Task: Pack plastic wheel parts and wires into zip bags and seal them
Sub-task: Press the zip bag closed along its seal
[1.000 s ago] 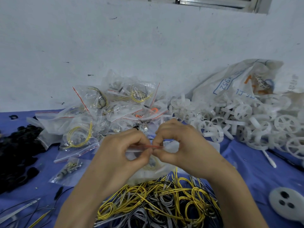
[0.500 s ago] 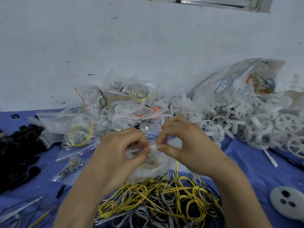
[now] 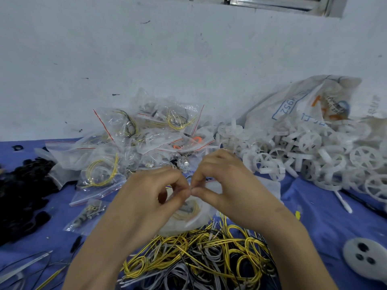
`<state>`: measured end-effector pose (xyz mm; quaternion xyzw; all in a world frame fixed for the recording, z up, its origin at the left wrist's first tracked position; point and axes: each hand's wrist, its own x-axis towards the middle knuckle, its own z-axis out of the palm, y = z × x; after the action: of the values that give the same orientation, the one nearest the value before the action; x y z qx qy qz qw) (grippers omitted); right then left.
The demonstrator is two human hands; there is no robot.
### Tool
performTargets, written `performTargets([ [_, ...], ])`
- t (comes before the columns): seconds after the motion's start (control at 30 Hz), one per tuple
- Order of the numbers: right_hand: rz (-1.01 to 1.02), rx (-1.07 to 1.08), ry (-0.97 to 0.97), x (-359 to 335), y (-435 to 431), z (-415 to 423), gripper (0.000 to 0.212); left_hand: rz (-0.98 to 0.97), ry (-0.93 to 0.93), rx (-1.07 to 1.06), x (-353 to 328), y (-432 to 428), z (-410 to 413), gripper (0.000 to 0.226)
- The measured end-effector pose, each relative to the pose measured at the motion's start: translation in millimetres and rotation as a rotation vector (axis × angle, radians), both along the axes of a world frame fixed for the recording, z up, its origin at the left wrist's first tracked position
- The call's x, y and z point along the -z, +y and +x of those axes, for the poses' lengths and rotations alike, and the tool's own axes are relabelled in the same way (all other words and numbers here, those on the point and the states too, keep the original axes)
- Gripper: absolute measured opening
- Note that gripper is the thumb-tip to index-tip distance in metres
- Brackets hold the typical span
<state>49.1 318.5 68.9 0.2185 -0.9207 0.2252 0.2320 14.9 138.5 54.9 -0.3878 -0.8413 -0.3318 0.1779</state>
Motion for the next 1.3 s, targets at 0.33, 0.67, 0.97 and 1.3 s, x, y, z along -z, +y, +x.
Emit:
performTargets([
  [0.33,-0.053,-0.001,-0.002,-1,12,-2,0.008,0.082,-0.031,0.009,-1,-8,-2,0.02],
  [0.67,-0.191,0.038,0.014,4,30,-9,0.024,0.055,-0.01,0.009,-2,-9,-1,0.02],
  [0.97,-0.287,0.076,0.104,12,37,-14,0.059,0.144,-0.113,0.013,1,-15,-6,0.029],
  [1.3,-0.568,-0.042,-0.253,30,38,-31,0.029,0.31,-0.17,-0.12,-3,-40,-13,0.032],
])
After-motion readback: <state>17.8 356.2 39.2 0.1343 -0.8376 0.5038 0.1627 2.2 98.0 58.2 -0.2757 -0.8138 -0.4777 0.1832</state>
